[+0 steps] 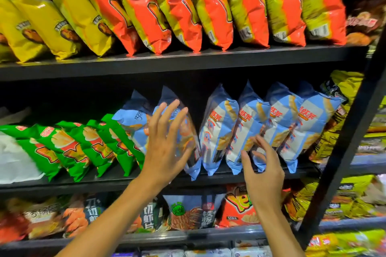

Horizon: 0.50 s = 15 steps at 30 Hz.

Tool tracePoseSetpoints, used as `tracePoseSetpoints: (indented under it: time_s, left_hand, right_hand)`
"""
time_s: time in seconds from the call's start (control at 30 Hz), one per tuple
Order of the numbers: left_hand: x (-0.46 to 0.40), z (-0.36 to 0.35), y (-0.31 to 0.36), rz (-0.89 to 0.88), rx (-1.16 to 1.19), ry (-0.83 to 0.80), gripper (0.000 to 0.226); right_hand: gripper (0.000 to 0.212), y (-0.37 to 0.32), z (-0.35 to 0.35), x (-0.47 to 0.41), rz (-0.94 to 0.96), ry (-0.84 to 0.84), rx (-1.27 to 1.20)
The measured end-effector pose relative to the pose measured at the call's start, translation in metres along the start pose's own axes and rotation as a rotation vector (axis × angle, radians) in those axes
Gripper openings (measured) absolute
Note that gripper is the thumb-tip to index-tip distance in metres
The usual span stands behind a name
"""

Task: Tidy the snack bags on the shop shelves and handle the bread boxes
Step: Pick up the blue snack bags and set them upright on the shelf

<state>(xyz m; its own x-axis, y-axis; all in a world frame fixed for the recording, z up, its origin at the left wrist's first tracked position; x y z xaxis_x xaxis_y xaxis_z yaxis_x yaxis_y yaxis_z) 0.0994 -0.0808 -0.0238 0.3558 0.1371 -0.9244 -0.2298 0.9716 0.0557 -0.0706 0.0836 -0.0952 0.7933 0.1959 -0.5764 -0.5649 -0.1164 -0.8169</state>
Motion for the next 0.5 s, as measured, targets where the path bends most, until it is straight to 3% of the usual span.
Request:
tracePoseSetpoints:
  time_s: [0.13,0.3,0.4,0.5]
  left_hand:
    - [0.011,0.053,-0.050,0.010,-0.259,0.038,0.058]
    - [0.020,0.072,-0.084,-0.039,-0.422,-0.162,0.051]
    - [0.024,0.074,-0.090,-0.045,-0.390,-0.238,0.056]
    - [0.025,0.077,-0.093,-0.027,-0.381,-0.269,0.068]
  right_hand:
    - [0.046,-0.034,-0.046,0.008,0.182,-0.187,-0.079]
    - [0.081,-0.039,-0.115,0.026,0.061,-0.484,0.006]
    - [0.094,-0.029,-0.137,0.036,0.029,-0.489,0.083]
    - [0.090,-0.024,-0.140,0.037,0.021,-0.422,0.139]
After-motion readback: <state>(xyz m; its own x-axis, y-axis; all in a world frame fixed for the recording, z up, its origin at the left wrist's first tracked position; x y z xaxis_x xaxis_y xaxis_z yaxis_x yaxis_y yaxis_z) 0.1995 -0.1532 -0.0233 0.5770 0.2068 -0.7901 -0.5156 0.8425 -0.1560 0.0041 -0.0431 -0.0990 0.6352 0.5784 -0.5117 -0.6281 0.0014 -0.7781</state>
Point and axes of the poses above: each hand's wrist, its own x-axis away from the middle knuckle, its own z-axis out of the back of the hand, y = z × x, the point moved 2 cm from there along -x, towards the middle knuckle, and after that the axes turned 6 degrees about y, right-handed, at the moved point
